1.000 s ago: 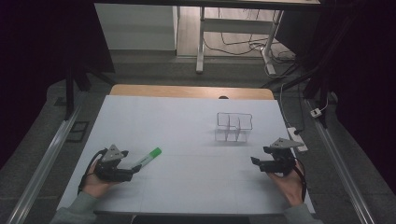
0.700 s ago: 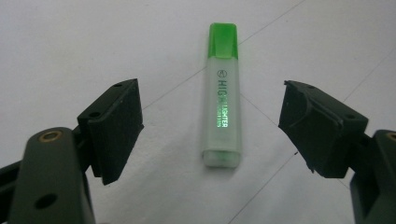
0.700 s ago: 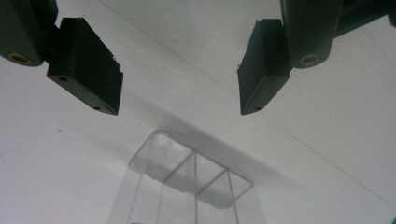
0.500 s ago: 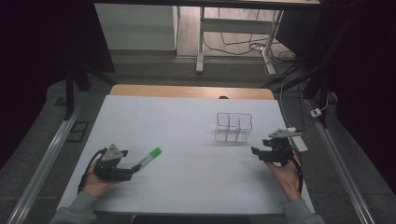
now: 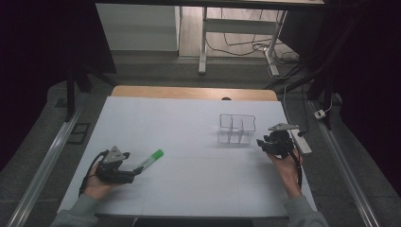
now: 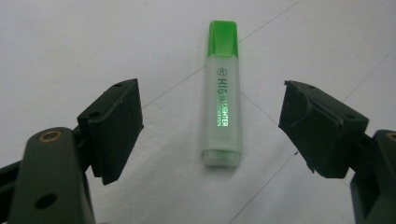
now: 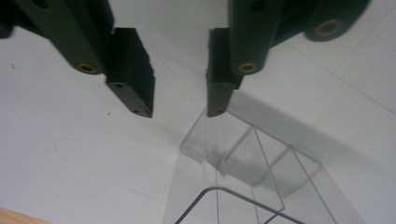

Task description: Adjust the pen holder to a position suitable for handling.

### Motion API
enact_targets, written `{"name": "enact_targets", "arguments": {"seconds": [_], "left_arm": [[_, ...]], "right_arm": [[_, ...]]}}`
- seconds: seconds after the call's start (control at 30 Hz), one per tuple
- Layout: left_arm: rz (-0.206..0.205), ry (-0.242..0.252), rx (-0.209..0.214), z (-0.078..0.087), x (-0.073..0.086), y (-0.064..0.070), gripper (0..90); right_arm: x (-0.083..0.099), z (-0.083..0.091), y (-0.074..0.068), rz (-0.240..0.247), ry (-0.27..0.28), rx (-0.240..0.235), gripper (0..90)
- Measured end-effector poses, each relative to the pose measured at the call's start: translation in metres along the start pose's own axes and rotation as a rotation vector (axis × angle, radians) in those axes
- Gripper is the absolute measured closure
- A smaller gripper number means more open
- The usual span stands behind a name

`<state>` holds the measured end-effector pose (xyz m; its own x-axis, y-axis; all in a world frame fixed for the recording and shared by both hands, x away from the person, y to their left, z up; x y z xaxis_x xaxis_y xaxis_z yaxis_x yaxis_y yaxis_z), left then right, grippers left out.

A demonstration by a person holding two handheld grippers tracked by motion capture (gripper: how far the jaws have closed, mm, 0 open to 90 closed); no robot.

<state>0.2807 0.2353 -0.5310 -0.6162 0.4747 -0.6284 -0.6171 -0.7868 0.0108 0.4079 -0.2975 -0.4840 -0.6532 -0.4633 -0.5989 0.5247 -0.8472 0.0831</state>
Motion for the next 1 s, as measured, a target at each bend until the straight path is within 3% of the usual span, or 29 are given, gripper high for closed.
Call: {"name": "enact_targets", "arguments": {"seconds": [0.2, 0.27, 0.57, 1.0], "left_arm": [[0.002, 0.001, -0.001, 0.0, 0.0, 0.0, 21.0], [0.001, 0.002, 0.0, 0.0, 0.0, 0.0, 21.0], [0.001, 0.001, 0.003, 0.0, 0.0, -0.001, 20.9], [0.0, -0.004, 0.004, -0.001, 0.0, 0.0, 20.7]], "right_arm": [[-0.009, -0.004, 0.003, 0.007, 0.002, 0.013, 83.9], [-0.011, -0.007, 0.006, 0.003, -0.007, -0.004, 89.8], [-0.023, -0.021, 0.017, -0.026, -0.029, -0.042, 89.9], [-0.032, -0.039, 0.018, -0.029, -0.04, -0.084, 89.9]]}}
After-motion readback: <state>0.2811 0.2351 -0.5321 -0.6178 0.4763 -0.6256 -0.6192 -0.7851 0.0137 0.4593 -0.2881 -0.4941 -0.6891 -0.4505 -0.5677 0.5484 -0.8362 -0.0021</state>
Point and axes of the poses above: each handheld gripper's, and its own axes: z roughly backward along the jaws, x roughly out of its underside, y roughly to its right, the point moved 1 cm from there along -z, roughly forward along the jaws, and after that the axes turned 9 degrees about -y, right-handed, at the moved point
